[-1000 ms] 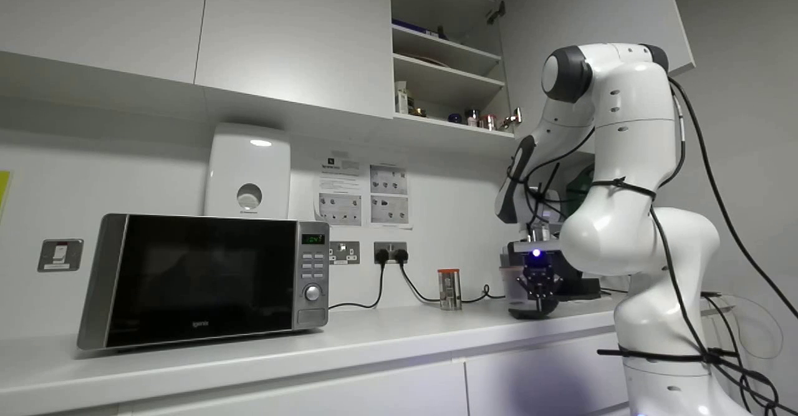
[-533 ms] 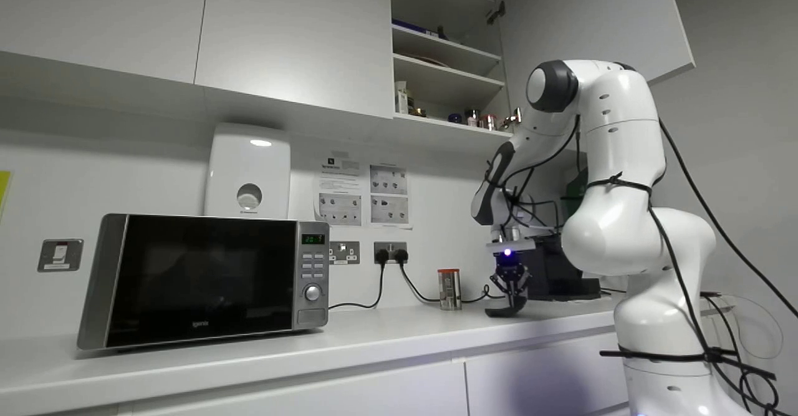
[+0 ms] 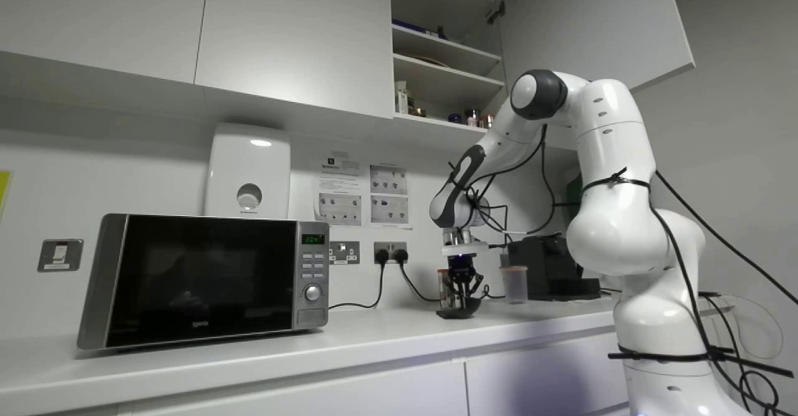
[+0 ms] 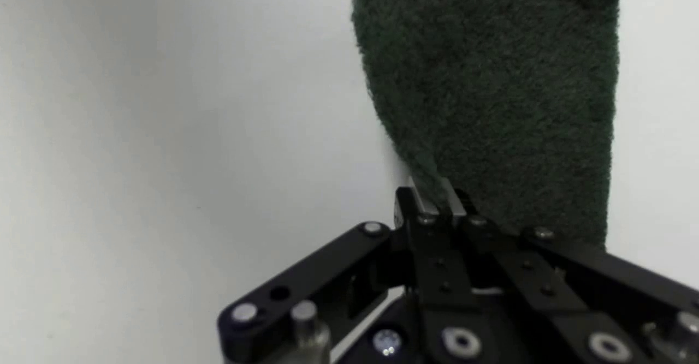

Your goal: Wipe the countertop with the cloth

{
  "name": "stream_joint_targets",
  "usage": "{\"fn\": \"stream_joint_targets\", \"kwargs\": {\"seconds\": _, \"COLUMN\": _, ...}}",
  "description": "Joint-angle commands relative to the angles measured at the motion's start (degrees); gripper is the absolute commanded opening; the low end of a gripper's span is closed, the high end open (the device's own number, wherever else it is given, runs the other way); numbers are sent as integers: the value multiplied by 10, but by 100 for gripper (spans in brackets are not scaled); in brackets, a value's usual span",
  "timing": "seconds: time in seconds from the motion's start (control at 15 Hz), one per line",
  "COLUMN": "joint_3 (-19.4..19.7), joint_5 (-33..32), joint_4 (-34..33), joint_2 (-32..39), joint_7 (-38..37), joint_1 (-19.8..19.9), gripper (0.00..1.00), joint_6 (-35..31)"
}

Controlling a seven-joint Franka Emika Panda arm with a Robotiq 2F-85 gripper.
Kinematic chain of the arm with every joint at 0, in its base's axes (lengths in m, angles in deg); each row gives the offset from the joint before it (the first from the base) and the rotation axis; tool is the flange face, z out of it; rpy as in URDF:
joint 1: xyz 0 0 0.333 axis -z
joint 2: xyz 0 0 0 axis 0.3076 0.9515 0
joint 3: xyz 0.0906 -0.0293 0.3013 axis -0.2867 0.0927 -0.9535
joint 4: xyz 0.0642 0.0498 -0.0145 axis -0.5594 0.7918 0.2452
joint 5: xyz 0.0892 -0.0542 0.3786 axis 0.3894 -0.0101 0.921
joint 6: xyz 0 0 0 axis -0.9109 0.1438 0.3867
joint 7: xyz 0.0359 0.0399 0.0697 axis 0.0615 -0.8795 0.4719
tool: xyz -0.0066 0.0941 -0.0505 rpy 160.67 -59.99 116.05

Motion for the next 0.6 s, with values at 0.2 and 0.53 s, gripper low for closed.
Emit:
{"fn": "stream_joint_targets", "kwargs": {"seconds": 0.2, "joint_3": -38, "joint_5": -7, "joint_4": -121, "joint_2": 84, "joint_7": -7, "joint_1": -69, "gripper": 1, "joint_6": 36}}
{"fn": "stream_joint_targets", "kwargs": {"seconds": 0.53, "joint_3": -54, "joint_5": -9, "joint_4": -199, "joint_2": 148, "joint_7": -4, "joint_1": -119, "gripper": 1, "joint_6": 54}}
